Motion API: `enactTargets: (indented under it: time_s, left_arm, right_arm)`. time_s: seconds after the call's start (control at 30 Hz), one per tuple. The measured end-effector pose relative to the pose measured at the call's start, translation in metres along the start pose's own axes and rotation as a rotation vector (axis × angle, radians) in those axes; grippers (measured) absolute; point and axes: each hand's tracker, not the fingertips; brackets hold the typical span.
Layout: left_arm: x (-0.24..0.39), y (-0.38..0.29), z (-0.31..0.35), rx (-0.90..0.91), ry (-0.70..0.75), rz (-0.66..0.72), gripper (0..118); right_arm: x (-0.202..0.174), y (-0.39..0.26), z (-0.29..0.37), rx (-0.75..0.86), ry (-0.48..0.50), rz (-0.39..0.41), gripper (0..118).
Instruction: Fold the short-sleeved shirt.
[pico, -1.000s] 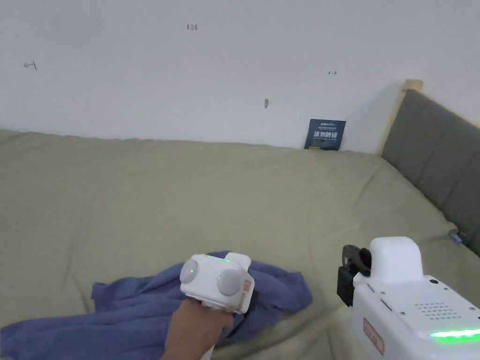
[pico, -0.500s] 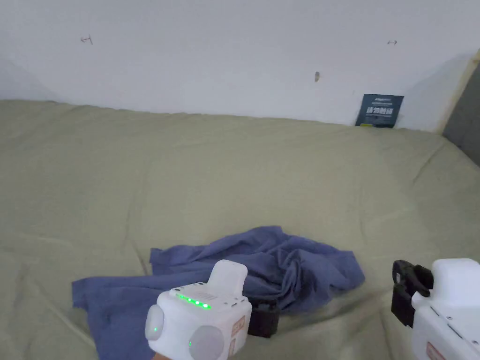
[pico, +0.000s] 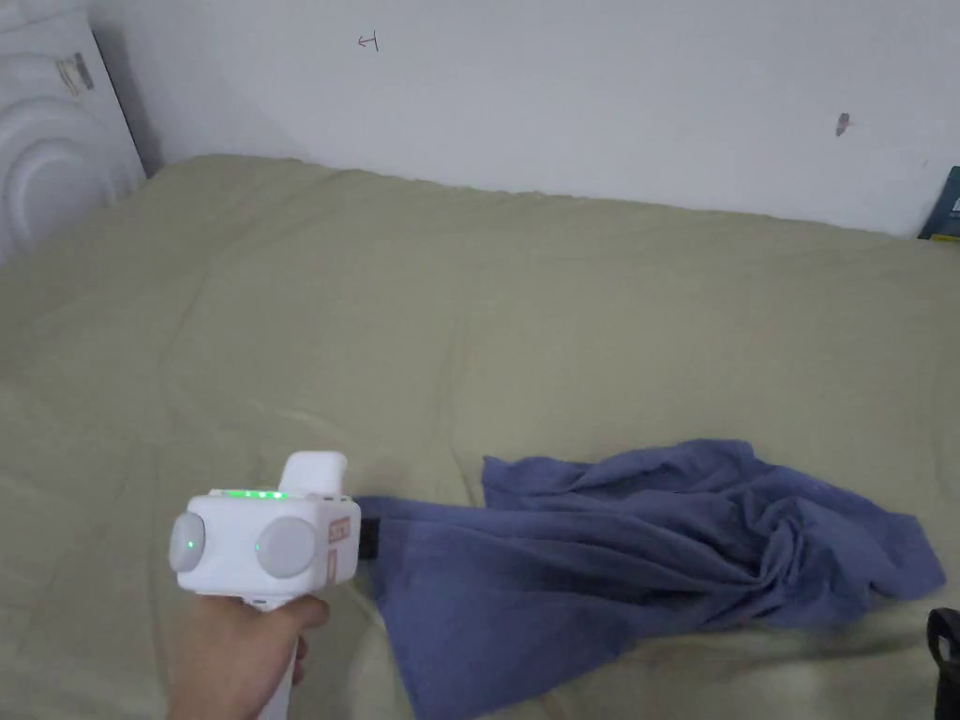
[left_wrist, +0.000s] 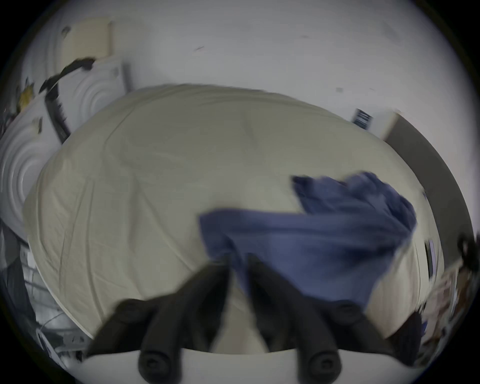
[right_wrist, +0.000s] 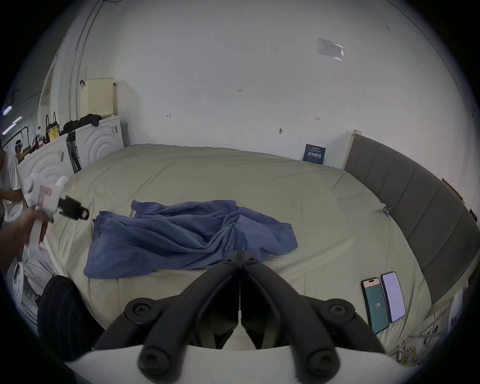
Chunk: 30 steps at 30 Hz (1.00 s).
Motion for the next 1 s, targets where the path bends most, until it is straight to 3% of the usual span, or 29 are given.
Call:
enactTargets:
  time_s: [0.03, 0.07, 0.13, 0.3, 0.4, 0.47, 0.5, 0.57, 0.63, 0.67, 0.77, 1.0]
  left_arm:
    - [-0.008, 0.016, -0.010, -0.002, 0.028, 0.005, 101]
    - [-0.014, 0.029, -0.020, -0.017, 0.053, 0.013, 111]
    - [-0.008, 0.043, -0.042, 0.011, 0.090, -0.042, 110]
    - [0.013, 0.046, -0.091, -0.149, 0.111, -0.128, 107]
    - [0.027, 0.030, -0.109, -0.261, 0.227, -0.252, 105]
    - [0.026, 0.030, -0.098, -0.201, 0.183, -0.152, 99]
    - [0.027, 0.030, -0.093, -0.215, 0.137, -0.116, 90]
    - [0.062, 0.021, -0.058, -0.195, 0.141, -0.213, 56]
    - [0.072, 0.021, -0.050, -0.203, 0.128, -0.276, 9]
    - [0.039, 0.038, -0.071, -0.204, 0.112, -0.246, 3]
    - [0.018, 0.051, -0.050, -0.117, -0.059, -0.052, 0]
    - [0.036, 0.063, 0.024, 0.040, -0.129, -0.095, 0]
  right_arm:
    - [0.000, 0.002, -0.003, -0.004, -0.001, -0.002, 2]
    - [0.000, 0.003, -0.005, -0.008, -0.004, -0.002, 2]
    - [-0.001, 0.004, -0.011, -0.019, -0.009, 0.002, 2]
    - [0.000, 0.002, -0.018, -0.041, -0.013, 0.001, 2]
    - [0.003, 0.002, -0.018, -0.049, -0.016, 0.000, 2]
    - [0.007, 0.002, -0.016, -0.047, -0.020, -0.002, 2]
    - [0.009, 0.002, -0.015, -0.045, -0.023, -0.003, 2]
    - [0.015, 0.001, -0.016, -0.040, -0.026, -0.011, 2]
    - [0.023, -0.002, -0.023, -0.052, -0.022, -0.031, 2]
    - [0.028, -0.004, -0.028, -0.058, -0.020, -0.034, 2]
    - [0.044, -0.012, -0.045, -0.106, -0.053, -0.020, 2]
    - [0.103, -0.008, -0.114, -0.226, -0.083, -0.110, 2]
